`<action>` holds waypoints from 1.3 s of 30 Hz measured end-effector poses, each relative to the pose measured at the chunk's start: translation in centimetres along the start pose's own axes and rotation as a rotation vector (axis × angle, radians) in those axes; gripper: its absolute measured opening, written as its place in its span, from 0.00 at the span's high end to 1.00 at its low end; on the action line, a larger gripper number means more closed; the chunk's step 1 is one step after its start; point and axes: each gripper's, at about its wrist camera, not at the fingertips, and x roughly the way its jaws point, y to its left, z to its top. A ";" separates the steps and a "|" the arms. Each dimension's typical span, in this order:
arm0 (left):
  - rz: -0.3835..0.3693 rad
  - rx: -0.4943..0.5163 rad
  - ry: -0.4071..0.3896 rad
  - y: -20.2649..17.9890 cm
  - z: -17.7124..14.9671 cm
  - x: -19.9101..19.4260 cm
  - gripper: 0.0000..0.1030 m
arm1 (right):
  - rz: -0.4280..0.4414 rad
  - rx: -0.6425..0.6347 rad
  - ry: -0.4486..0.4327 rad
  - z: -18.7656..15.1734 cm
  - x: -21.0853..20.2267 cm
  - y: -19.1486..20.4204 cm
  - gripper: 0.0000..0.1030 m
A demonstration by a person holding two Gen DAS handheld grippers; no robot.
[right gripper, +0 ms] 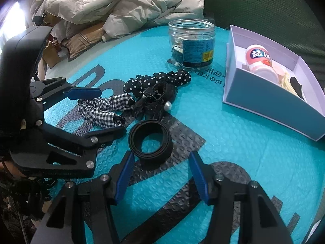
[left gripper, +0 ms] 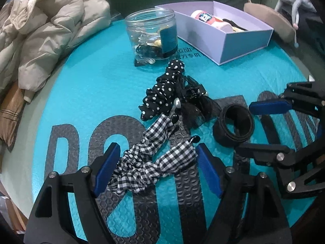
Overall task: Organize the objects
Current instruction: 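Grasp the gingham scrunchie with the left gripper while the right gripper approaches the black hair tie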
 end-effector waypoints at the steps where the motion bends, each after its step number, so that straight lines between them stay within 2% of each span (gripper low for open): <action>1: -0.005 -0.008 -0.002 0.1 0.0 0.1 0.26 | -0.002 -0.001 0.001 0.0 0.0 0.0 0.45; 2: -0.011 -0.016 -0.007 0.2 -0.1 0.1 0.26 | -0.004 -0.002 0.002 0.0 0.1 0.1 0.45; 7: -0.046 -0.055 -0.021 0.4 -0.5 -0.2 0.43 | -0.003 -0.004 0.000 -0.1 0.0 0.0 0.45; 12: -0.048 -0.093 -0.015 0.2 -1.0 -0.7 0.50 | -0.001 -0.003 -0.002 -0.3 -0.1 0.1 0.45; 23: -0.026 -0.214 0.058 -1.6 -2.6 -2.3 0.52 | 0.023 0.003 -0.008 -1.2 -0.8 -0.3 0.60; 28: -0.007 -0.290 0.048 -1.6 -3.2 -3.5 0.52 | 0.022 -0.013 -0.032 -1.3 -1.6 -0.2 0.60; 30: 0.001 -0.296 0.031 -1.6 -3.2 -4.0 0.52 | 0.017 -0.036 -0.053 -1.1 -1.9 0.2 0.60; 35: 0.061 -0.267 -0.034 -1.6 -3.0 -5.3 0.51 | -0.016 -0.081 -0.081 -0.5 -2.2 0.9 0.52; 39: 0.041 -0.303 -0.033 -1.0 -3.2 -5.2 0.51 | -0.007 -0.080 -0.070 0.0 -1.7 0.8 0.50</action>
